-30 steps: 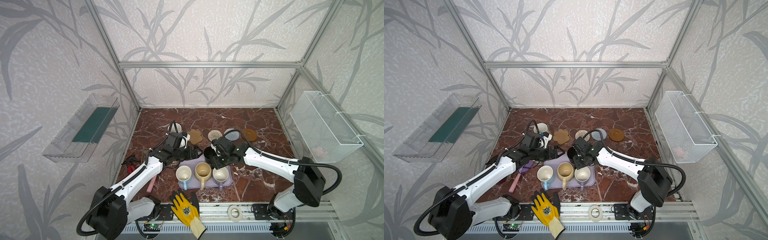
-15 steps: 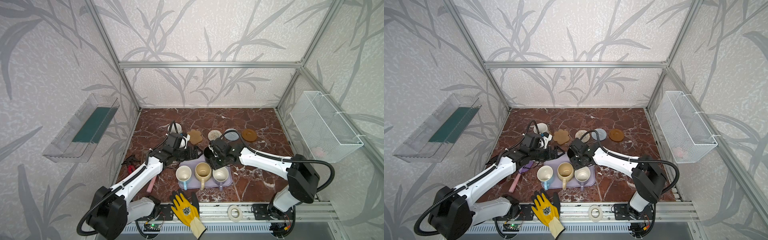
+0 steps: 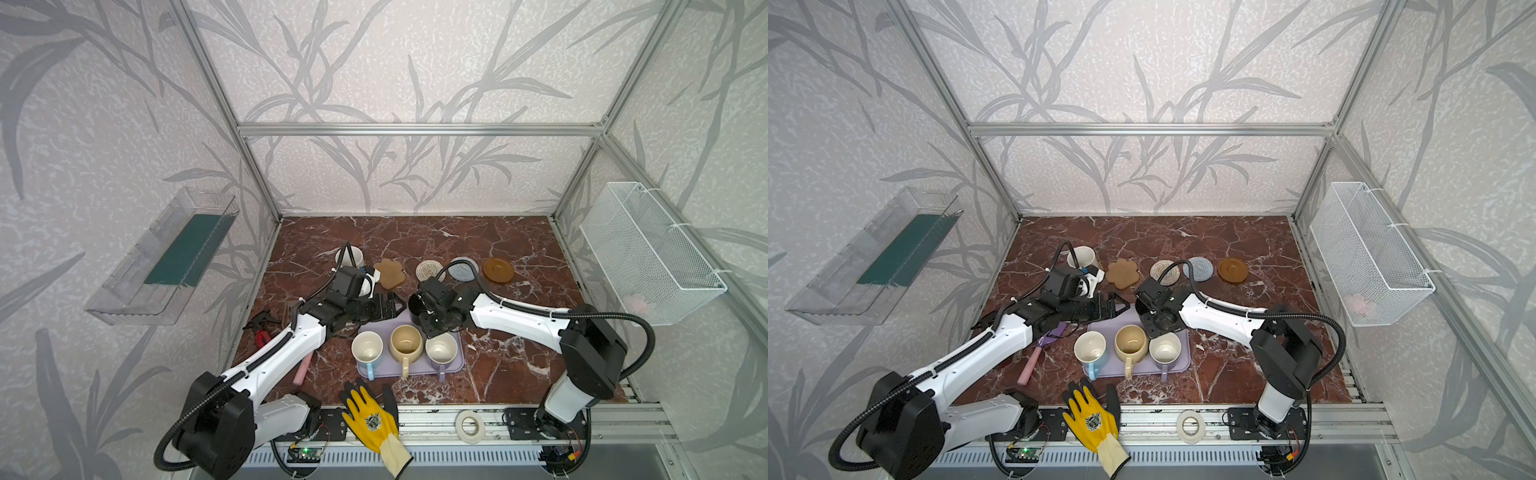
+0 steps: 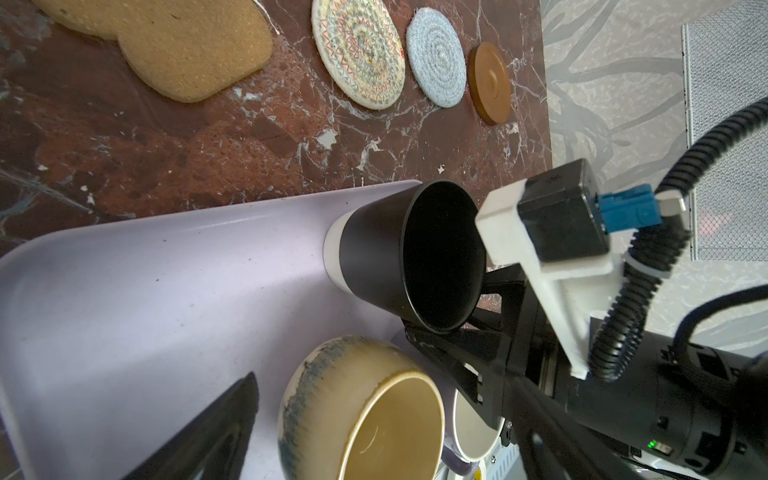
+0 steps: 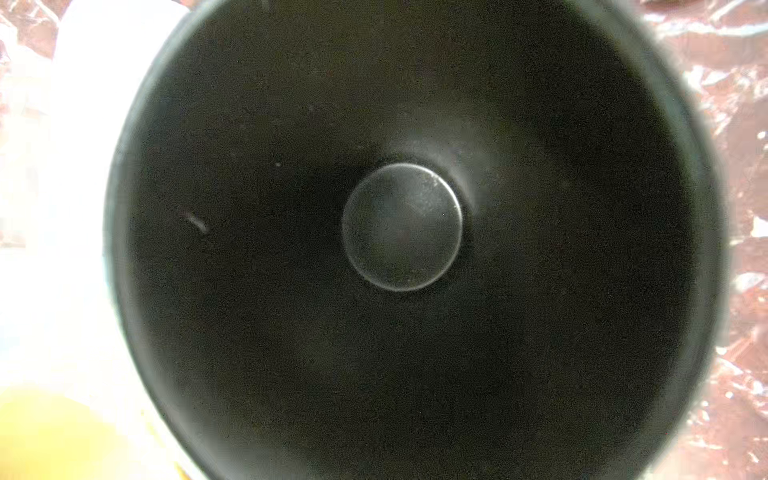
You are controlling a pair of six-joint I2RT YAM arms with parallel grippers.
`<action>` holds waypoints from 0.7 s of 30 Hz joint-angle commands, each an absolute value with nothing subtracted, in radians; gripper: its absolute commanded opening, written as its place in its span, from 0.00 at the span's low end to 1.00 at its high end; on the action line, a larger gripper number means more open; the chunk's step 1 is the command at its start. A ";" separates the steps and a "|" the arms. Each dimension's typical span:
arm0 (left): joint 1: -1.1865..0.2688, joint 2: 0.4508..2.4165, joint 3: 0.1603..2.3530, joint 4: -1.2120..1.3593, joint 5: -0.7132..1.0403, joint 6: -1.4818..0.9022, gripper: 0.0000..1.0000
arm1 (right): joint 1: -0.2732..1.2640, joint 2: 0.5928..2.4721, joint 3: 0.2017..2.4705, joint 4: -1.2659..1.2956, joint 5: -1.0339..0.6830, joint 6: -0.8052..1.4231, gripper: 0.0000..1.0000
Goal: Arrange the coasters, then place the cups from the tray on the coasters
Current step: 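Lower the right gripper into the black mug and grip its rim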
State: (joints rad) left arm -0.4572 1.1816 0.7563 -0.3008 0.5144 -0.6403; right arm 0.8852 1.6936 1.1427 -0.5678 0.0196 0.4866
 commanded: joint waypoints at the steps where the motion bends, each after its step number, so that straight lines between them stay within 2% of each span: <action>1: -0.460 1.184 0.747 -0.285 0.511 -0.645 0.96 | 0.888 1.735 1.168 -0.571 0.048 0.490 0.41; 7: -0.460 1.183 0.744 -0.283 0.512 -0.644 0.96 | 0.888 1.758 1.174 -0.560 0.052 0.490 0.39; 14: -0.460 1.183 0.744 -0.282 0.508 -0.643 0.96 | 0.888 1.747 1.177 -0.548 0.065 0.476 0.31; 21: -0.459 1.183 0.742 -0.282 0.508 -0.641 0.96 | 0.888 1.743 1.187 -0.551 0.073 0.466 0.16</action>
State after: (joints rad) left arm -0.4572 1.1816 0.7559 -0.2981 0.5140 -0.6399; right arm 0.8856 1.7412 1.1633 -0.5468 0.0605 0.4725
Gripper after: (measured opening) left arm 0.960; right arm 0.176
